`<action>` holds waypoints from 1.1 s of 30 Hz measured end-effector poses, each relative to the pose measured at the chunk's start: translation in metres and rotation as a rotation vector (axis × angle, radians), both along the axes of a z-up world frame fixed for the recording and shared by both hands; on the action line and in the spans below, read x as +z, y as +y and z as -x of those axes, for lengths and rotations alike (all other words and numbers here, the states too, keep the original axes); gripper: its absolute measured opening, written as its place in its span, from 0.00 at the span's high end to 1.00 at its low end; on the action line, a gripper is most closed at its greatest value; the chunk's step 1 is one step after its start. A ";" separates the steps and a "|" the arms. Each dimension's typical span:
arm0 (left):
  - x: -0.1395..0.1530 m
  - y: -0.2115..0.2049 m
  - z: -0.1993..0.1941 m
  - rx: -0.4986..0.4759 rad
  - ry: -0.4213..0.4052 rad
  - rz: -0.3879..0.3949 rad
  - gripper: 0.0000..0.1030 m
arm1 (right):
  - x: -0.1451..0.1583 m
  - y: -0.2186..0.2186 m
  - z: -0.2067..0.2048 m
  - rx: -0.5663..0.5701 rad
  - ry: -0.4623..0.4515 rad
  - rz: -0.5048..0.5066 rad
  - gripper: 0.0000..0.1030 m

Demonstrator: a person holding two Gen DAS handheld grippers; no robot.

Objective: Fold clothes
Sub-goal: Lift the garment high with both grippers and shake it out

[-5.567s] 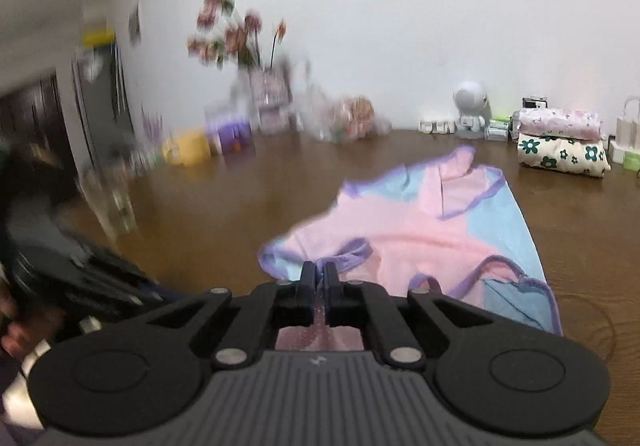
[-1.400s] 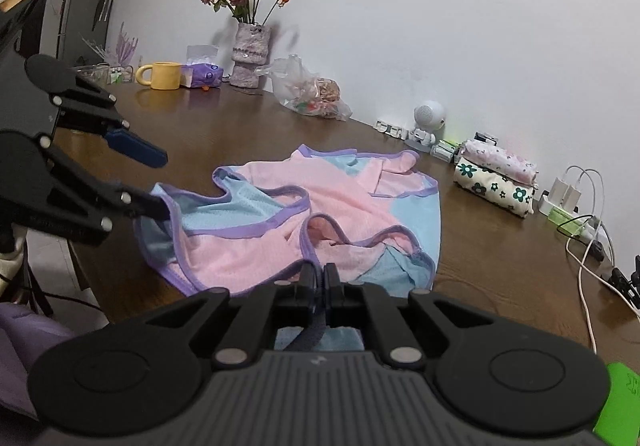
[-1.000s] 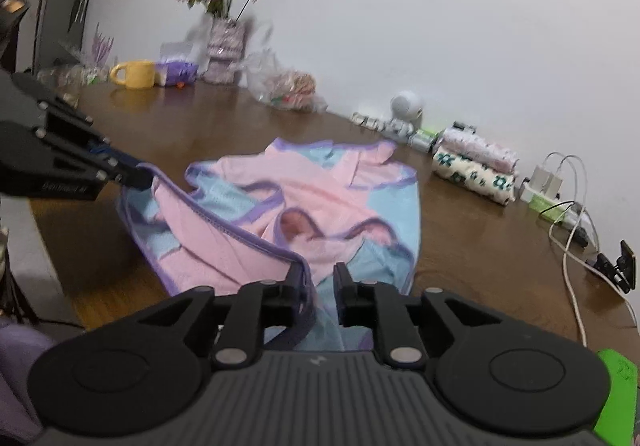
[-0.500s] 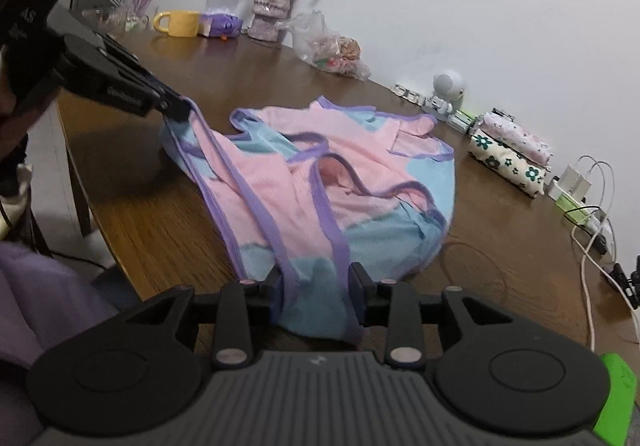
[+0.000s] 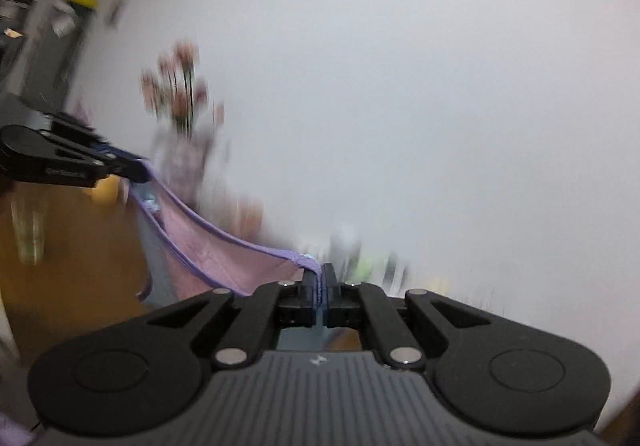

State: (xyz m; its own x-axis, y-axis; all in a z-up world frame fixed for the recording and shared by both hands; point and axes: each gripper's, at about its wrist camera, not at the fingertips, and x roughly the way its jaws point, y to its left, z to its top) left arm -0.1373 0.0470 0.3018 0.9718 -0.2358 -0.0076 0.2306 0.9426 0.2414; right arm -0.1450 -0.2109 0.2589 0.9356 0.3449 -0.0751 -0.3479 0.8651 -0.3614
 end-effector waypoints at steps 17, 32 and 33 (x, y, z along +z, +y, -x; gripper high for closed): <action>0.041 0.007 -0.200 0.089 0.208 -0.070 0.97 | 0.104 0.016 -0.172 -0.012 0.111 0.001 0.98; 0.109 0.009 -0.055 0.137 -0.181 -0.178 0.94 | 0.139 0.038 -0.104 0.044 -0.147 -0.048 0.98; 0.096 0.004 -0.045 0.131 -0.162 -0.200 0.94 | 0.130 0.036 -0.095 0.040 -0.136 -0.026 0.98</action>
